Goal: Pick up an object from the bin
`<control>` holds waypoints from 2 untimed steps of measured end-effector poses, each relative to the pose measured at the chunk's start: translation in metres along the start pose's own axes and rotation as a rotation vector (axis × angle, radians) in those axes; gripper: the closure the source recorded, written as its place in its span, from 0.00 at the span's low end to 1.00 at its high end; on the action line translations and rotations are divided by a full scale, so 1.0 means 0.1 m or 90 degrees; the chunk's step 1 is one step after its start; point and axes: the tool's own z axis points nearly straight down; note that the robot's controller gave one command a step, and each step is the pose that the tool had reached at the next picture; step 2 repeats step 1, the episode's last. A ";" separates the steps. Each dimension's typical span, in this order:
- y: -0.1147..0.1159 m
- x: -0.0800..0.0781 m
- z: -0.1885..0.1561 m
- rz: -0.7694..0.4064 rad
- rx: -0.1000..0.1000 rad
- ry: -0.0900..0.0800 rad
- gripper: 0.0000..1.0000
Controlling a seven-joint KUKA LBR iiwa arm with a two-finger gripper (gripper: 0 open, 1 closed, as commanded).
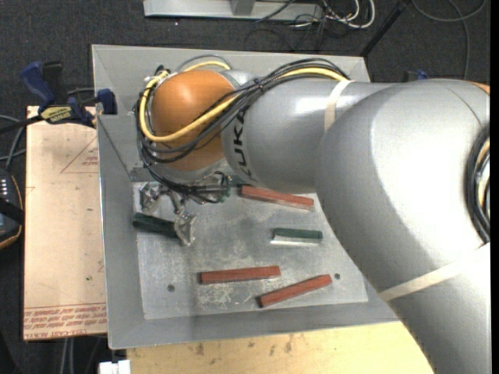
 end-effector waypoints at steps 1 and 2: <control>0.00 0.00 0.00 0.001 0.000 0.000 1.00; 0.00 0.00 0.00 0.001 0.000 0.000 1.00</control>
Offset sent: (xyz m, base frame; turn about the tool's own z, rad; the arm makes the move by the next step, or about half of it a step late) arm 0.0000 0.0000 0.0000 0.0000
